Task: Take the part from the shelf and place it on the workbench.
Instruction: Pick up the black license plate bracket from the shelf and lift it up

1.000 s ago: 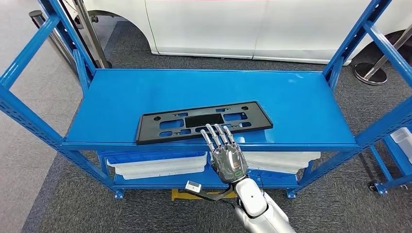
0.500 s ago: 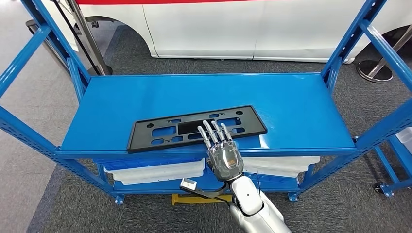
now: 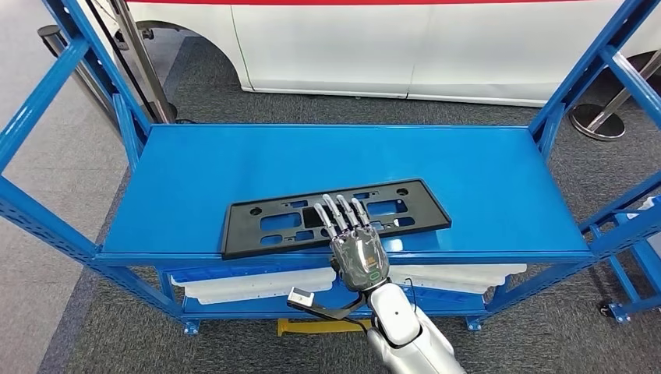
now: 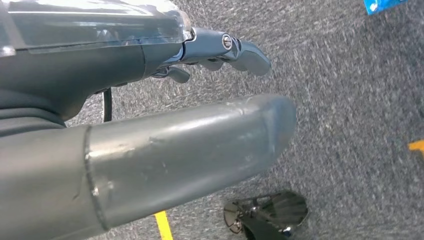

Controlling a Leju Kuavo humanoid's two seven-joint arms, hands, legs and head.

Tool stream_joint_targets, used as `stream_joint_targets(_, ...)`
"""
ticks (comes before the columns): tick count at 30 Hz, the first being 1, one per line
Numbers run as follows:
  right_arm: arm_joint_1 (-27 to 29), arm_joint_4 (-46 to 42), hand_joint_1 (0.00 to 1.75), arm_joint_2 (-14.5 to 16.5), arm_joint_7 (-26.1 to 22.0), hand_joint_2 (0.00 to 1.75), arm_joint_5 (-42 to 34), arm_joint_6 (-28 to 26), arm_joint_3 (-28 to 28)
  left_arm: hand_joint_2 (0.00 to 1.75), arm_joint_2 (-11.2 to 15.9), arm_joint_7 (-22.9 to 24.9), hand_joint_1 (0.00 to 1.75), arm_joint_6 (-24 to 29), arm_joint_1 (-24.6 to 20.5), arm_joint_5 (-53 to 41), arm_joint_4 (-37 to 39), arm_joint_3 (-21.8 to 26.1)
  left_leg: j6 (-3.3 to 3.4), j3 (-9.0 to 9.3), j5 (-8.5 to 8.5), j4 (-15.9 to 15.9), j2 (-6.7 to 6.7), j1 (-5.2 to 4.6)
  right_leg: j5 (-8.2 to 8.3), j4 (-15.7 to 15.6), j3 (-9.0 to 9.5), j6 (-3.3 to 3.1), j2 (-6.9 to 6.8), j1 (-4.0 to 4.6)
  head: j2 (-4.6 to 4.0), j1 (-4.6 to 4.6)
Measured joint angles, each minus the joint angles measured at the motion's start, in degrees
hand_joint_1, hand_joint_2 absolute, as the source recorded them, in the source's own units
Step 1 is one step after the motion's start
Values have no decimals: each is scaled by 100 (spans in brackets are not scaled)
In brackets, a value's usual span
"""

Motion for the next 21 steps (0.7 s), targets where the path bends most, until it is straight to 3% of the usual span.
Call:
stream_joint_targets(1,11,2,0,-1,0,175,0,0,-2,0,0,1,0,0,2,0,0,1,6,31,-24,1,-3,-14,89,67,-97,-13,0,2,0,0)
stream_joint_targets(2,15,2,0,-1,-1,175,0,0,-3,0,-1,1,0,0,5,0,1,1,7,77,-54,1,-7,-28,299,-104,-73,-39,0,10,0,0)
stream_joint_targets(4,11,2,0,-1,5,175,0,3,-3,0,-10,1,0,-1,9,-1,2,2,-2,173,-120,-6,-12,-48,792,-825,203,-137,-3,47,0,-1)
stream_joint_targets(5,-6,5,0,-1,73,175,0,44,-3,0,-17,1,0,-13,5,-25,6,2,-19,204,-148,-5,-15,-56,939,-1145,337,-189,-9,75,0,1)
stream_joint_targets(8,-425,356,0,-56,749,175,-99,340,43,0,-22,7,0,-124,-33,-218,15,-29,-98,210,-176,-15,16,-58,959,-1470,441,-257,-1,123,0,14)
stream_joint_targets(10,-1003,927,0,-163,927,175,-292,351,46,0,-7,24,0,-189,-70,-309,15,-57,-152,189,-223,36,43,-58,980,-1566,489,-266,15,76,0,15)
stream_joint_targets(12,-1524,1541,0,-269,732,175,-424,197,-55,0,12,50,0,-206,-90,-341,15,-60,-204,-23,-444,481,41,-44,998,-1648,564,-285,3,38,0,13)
stream_joint_targets(14,-1849,2064,0,-355,638,175,-432,81,-178,0,38,81,0,-202,-77,-358,15,-59,-257,-437,-720,1238,38,-18,975,-1654,597,-303,-13,48,0,10)
stream_joint_targets(15,-1920,2254,0,-392,642,175,-410,61,-222,0,60,92,0,-198,-59,-361,15,-58,-281,-604,-756,1498,38,-3,956,-1647,613,-302,-18,49,0,10)
stream_joint_targets(16,-1957,2408,0,-429,666,175,-364,58,-256,0,80,100,0,-195,-38,-363,15,-57,-300,-675,-673,1548,39,14,933,-1637,632,-294,-19,46,0,10)
stream_joint_targets(17,-1985,2544,0,-458,702,175,-304,71,-285,0,101,106,0,-192,-19,-368,15,-56,-315,-632,-478,1363,41,30,904,-1620,655,-280,-15,38,0,9)
stream_joint_targets(19,-2045,2745,0,-514,785,175,-170,112,-333,0,131,112,0,-187,1,-375,16,-51,-328,-356,-34,651,39,52,829,-1561,687,-226,-1,29,0,9)
stream_joint_targets(21,-2117,2872,0,-574,823,175,-93,152,-389,0,144,113,0,-186,2,-378,20,-45,-279,-162,102,175,25,43,777,-1501,665,-159,8,41,0,9)
